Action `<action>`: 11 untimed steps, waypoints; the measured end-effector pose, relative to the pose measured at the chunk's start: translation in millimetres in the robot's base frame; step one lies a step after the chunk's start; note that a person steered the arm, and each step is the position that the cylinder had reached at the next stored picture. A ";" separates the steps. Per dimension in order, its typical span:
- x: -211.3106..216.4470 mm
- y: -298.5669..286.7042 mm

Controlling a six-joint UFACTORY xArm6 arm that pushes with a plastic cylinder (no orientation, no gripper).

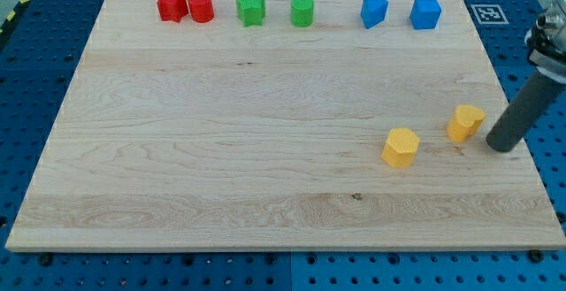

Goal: Move the yellow heart closer to the blue cube

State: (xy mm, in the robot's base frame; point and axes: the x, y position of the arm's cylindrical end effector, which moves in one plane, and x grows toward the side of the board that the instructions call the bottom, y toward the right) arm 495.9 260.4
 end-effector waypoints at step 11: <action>-30.8 -194.3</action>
State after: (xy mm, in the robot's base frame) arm 465.1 66.1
